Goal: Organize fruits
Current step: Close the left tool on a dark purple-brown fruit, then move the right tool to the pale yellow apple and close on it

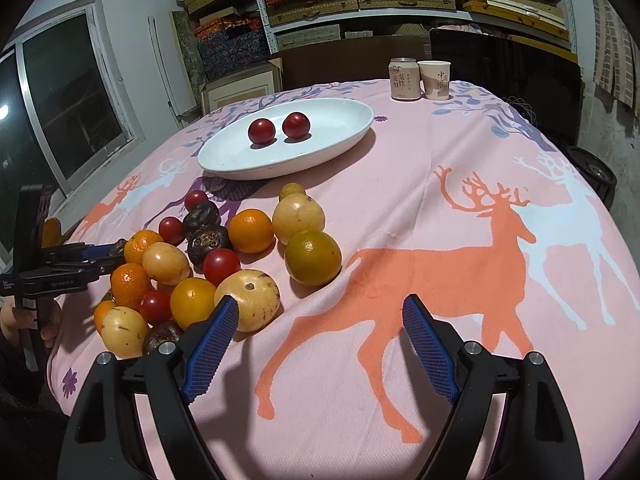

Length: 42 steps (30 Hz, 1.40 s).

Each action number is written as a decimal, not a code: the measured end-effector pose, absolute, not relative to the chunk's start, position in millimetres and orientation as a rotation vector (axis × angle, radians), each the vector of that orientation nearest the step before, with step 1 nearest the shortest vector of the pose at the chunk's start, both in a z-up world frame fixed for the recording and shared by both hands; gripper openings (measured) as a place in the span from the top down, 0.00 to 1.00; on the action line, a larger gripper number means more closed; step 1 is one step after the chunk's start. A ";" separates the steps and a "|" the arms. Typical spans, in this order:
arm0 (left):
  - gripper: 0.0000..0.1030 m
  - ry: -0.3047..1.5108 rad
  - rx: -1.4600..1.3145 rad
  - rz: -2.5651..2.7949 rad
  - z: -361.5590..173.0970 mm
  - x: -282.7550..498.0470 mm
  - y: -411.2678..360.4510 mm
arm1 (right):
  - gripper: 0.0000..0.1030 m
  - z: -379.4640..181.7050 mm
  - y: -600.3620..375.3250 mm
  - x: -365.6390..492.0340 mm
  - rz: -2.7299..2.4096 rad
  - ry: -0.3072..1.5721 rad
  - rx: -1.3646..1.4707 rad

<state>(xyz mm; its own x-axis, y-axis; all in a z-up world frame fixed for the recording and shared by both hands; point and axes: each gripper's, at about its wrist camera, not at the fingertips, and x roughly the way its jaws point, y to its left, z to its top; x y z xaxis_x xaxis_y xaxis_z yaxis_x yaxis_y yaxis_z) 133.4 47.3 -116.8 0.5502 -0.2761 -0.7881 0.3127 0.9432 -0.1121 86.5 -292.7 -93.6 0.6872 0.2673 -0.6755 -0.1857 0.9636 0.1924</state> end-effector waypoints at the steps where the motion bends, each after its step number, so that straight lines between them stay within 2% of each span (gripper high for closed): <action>1: 0.61 0.922 0.031 -0.355 -116.3 133.3 48.8 | 0.18 -93.6 -295.6 86.9 0.258 0.769 0.130; 7: 0.61 0.846 -0.026 -0.384 -106.0 123.9 55.4 | 0.18 -94.2 -295.6 88.9 0.266 0.774 0.138; 42: 0.61 0.864 -0.109 -0.382 -110.5 130.1 67.0 | 0.18 -91.0 -273.4 84.7 0.324 0.810 0.110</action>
